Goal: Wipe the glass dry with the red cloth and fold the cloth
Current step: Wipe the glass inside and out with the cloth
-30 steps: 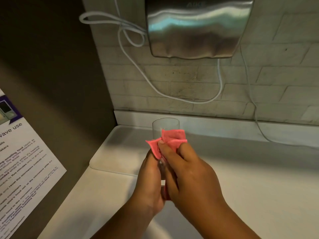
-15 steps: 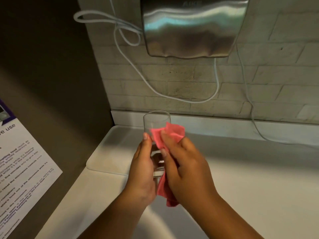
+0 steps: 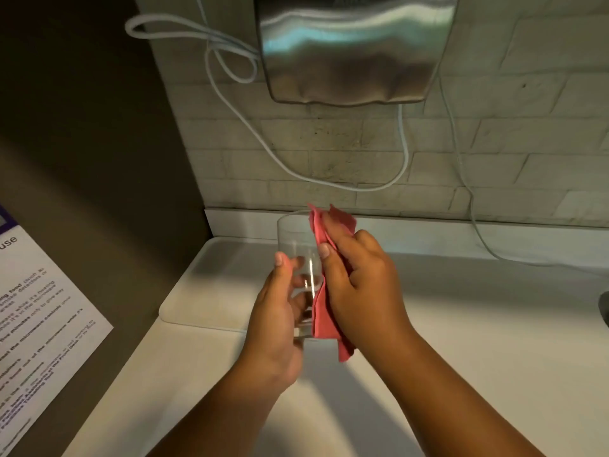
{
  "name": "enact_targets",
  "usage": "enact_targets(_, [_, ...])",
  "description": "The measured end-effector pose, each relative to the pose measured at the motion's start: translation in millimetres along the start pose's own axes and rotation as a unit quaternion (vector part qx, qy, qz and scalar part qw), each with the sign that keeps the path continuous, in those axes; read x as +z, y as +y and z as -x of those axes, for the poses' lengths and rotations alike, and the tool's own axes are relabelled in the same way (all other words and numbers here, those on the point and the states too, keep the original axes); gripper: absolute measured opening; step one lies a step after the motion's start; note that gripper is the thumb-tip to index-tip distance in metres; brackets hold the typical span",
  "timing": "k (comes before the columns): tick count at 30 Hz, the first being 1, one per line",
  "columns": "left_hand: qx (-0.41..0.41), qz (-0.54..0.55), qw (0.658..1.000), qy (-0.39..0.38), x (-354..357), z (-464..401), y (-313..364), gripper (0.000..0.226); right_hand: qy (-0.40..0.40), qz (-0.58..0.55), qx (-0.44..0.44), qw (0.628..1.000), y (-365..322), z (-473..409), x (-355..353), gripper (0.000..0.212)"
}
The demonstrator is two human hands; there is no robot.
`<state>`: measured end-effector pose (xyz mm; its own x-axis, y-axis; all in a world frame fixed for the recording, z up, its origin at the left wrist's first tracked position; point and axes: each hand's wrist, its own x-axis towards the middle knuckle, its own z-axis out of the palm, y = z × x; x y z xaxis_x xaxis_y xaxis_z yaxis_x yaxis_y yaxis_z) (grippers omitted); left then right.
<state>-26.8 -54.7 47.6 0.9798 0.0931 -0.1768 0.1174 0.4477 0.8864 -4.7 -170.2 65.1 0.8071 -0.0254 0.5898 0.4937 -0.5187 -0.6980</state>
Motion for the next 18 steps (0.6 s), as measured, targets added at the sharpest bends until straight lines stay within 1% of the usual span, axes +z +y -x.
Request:
enact_targets(2, [-0.008, 0.033, 0.999, 0.002, -2, -5, 4, 0.054, -0.033, 0.010, -0.018, 0.999, -5, 14, 2, 0.041])
enact_targets(3, [-0.012, 0.040, 0.999, -0.003, -4, -6, 5, 0.051, -0.056, 0.033, -0.033, 0.997, -9, 21, 2, 0.041])
enact_targets(5, [-0.016, 0.029, 0.999, -0.013, -6, -5, 4, 0.053, -0.099, 0.095, -0.068, 0.988, -18, 28, 2, 0.044])
enact_targets(7, [-0.026, 0.020, 0.999, -0.017, -7, -3, 2, 0.055, -0.109, 0.118, -0.079, 0.984, -21, 27, 2, 0.047])
enact_targets(10, [-0.013, -0.004, 1.000, -0.006, -4, 2, -6, 0.062, -0.083, 0.100, -0.057, 0.990, -15, 14, 3, 0.041])
enact_targets(14, [-0.020, -0.019, 1.000, -0.005, -1, 6, -15, 0.067, 0.006, 0.034, -0.013, 0.999, 2, -8, 3, 0.039])
enact_targets(18, [-0.020, 0.018, 0.999, 0.018, -1, -1, -7, 0.063, 0.022, -0.033, 0.047, 0.998, 12, -6, 6, 0.035])
